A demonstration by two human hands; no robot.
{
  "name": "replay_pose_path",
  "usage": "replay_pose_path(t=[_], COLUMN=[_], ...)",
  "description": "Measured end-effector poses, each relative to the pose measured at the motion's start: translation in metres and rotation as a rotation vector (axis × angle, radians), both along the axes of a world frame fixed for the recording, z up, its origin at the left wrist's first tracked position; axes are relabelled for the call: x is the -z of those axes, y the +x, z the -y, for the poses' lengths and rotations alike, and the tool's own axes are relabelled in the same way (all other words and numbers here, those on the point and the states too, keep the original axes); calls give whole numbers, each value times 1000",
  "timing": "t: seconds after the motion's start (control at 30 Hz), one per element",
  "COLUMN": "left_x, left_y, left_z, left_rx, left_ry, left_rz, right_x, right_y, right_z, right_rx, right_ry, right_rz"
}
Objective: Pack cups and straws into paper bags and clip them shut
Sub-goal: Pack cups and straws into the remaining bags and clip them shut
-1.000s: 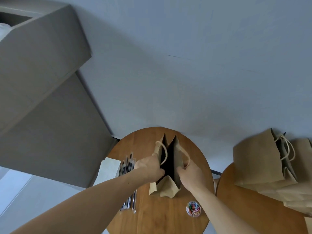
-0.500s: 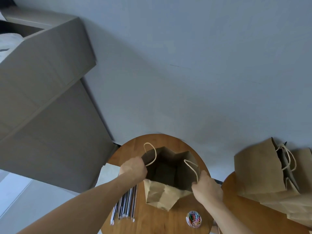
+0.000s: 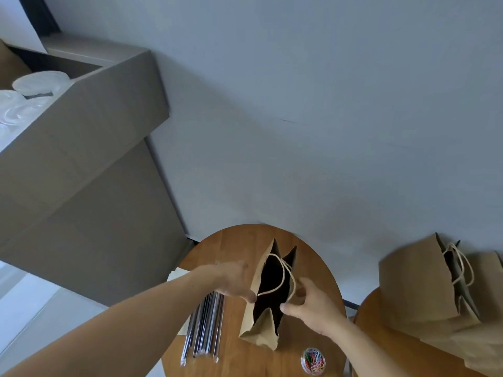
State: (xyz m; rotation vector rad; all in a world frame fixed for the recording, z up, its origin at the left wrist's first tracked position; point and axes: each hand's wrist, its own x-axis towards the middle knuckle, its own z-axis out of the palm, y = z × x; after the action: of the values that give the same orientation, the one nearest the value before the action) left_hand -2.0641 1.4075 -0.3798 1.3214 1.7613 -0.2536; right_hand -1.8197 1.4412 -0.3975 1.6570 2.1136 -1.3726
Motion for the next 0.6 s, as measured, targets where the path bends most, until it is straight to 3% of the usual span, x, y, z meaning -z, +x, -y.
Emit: replay_pose_path(t=[0.23,0.43,0.6], left_x=[-73,-155,-226], left_y=[-13,-53,-97], left_z=[-22,-25,-1], left_rx=[53,-32,-134], left_ry=[293,517,669], left_rz=[-239,-400,-519], right_x=[-61,-137,-200], right_y=[-15,-76,-150], right_z=[-47,-79,-73], right_rx=[-59,-193,-330], right_ry=[190,469,586], right_rz=[74,-48,-148])
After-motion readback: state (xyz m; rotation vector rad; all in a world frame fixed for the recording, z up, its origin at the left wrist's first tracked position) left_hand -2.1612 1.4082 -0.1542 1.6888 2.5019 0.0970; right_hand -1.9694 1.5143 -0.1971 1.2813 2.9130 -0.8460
